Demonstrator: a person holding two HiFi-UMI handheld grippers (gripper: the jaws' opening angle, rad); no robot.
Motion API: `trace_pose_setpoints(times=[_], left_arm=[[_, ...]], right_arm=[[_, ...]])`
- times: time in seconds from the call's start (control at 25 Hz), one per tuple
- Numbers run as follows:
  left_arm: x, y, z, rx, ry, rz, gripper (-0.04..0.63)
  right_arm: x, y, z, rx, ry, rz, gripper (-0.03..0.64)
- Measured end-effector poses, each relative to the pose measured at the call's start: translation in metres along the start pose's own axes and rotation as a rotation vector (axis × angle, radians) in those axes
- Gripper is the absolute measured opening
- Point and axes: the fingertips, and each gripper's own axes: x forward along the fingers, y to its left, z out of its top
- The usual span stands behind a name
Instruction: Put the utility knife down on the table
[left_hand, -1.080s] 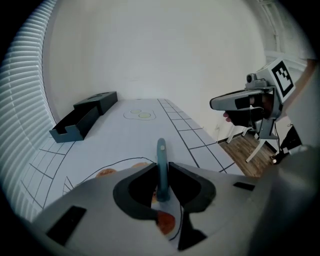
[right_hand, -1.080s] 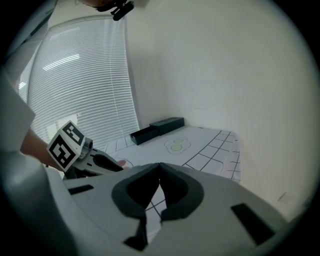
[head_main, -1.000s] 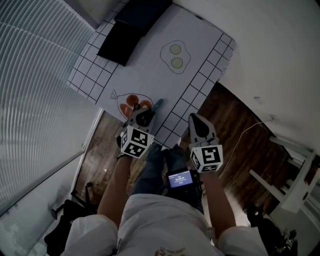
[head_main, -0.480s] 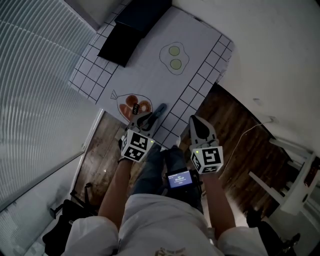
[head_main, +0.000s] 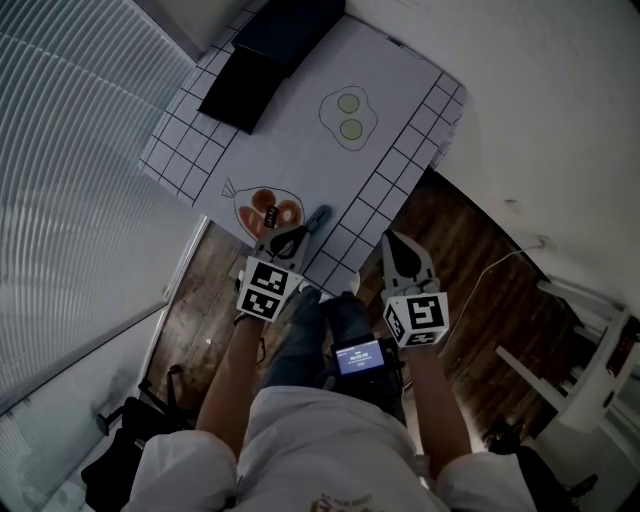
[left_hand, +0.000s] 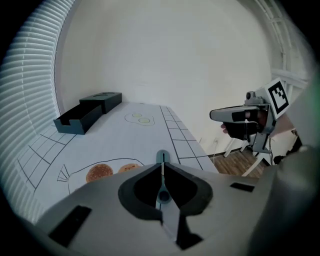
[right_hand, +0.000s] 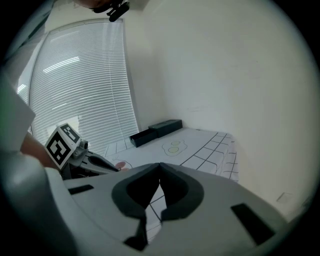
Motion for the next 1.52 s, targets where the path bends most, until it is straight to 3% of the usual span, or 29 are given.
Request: trace_pose_setpoints(times=[0.32,0.56,0.76,1.04,1.28,1.52], left_arm=[[-0.011,0.000,0.004,0.013,0.000,0.021,0.008],[-0.030,-0.023,0.026,-0.064,-0.127,-0.128,0.008],[-0.069,-0.011,0.056,-0.112,-0.298,-0.041,0.008],[-0.134,0.001,0.094,-0.081,-0.460,0.113,0.008],[-0.182,0.008,0.115,-0.063,-0.550,0.211,0.008],[-0.213,0.002,0.138,-0.002,-0.587,0.281,0.008]], right_arm=[[-0.003,0.004,0.007,-0.007,-0.013,0.013,0.008],[-0.008,0.009,0.014,-0.029,-0.016,0.013,0.008],[-0.017,0.018,0.037,-0.044,-0.066,0.028,0.008],[-0.039,0.031,0.079,-0.032,-0.148,0.046,0.008],[-0.048,0.050,0.103,-0.083,-0.158,0.050,0.008],[-0.062,0.064,0.142,-0.100,-0.226,0.076,0.008]])
